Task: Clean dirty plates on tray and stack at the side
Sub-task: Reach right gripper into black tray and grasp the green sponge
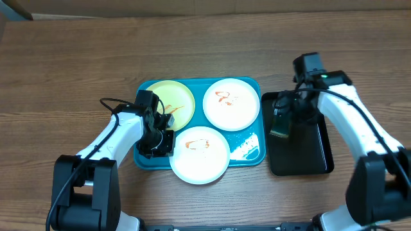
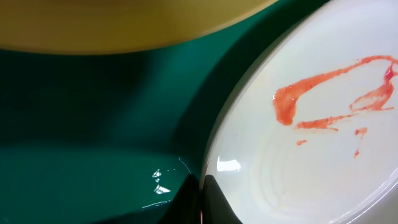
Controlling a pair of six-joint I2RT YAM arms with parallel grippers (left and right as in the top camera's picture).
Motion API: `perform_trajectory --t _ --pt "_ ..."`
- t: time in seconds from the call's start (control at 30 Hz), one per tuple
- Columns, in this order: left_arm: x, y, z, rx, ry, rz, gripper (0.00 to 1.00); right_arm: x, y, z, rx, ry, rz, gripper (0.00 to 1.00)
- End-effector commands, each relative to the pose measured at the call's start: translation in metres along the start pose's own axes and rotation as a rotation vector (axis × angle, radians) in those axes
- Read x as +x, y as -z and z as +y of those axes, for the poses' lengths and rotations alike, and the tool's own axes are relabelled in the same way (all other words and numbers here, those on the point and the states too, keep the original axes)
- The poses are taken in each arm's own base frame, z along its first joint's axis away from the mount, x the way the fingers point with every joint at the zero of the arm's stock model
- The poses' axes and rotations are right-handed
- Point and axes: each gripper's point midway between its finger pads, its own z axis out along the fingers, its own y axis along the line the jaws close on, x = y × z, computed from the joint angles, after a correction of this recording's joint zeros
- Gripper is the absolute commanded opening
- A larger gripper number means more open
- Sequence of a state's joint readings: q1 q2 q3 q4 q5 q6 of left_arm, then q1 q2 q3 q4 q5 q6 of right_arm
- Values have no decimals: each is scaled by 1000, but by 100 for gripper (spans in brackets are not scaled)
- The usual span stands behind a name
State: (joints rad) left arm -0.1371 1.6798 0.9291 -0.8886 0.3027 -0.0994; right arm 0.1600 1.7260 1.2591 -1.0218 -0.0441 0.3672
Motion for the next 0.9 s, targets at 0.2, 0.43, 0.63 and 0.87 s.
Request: perform_trajectory --t 0.2,0.43,0.63,0.87 --pt "-5 1 2 -21 7 -10 4 6 -32 3 64 -24 69 69" --pt "-4 1 2 -21 7 -9 4 5 -40 -1 89 -28 71 68" --pt "-4 1 2 -21 8 -9 4 1 -41 1 79 -45 52 67" --pt "-4 1 2 -21 8 -8 4 5 -52 -1 77 -46 47 67"
